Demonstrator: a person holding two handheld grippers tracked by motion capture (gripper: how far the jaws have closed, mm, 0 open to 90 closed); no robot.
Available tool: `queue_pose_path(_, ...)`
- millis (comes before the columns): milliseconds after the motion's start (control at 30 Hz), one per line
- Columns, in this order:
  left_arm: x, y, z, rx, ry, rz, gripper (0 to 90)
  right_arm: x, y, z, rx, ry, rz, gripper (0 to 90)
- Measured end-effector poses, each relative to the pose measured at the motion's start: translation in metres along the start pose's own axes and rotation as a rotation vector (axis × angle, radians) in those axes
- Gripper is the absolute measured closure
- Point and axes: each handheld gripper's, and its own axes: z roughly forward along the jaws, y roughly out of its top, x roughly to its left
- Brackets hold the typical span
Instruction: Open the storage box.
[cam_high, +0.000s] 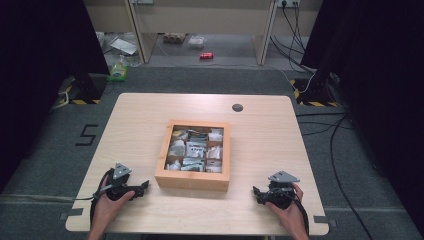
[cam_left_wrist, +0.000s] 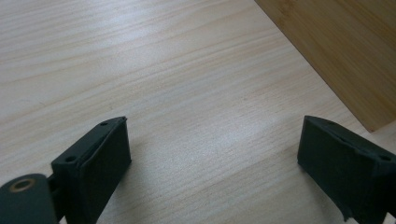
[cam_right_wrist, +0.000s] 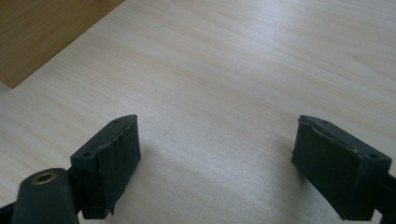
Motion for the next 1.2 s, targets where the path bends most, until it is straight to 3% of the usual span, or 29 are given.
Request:
queue_pose_path(533,0.000,0.000,0.000,0.001,-0.002,0.000,8.4,0.004,0.002,-0.002,-0.005,0.000,0.001,17.0)
queue_pose_path(700,0.000,0.000,0.000,0.000,-0.002,0.001,8.4,0.014,0.007,-0.010,-0.061,0.036,-0.004,17.4)
queue_pose_path(833,0.000,0.000,0.000,0.002,-0.003,-0.001,8.2,0.021,0.010,-0.015,-0.081,0.061,0.005,18.9)
queue_pose_path(1200,0.001,0.001,0.001,0.007,-0.001,-0.002,5.8,0.039,0.015,-0.021,-0.120,0.127,-0.032,28.9)
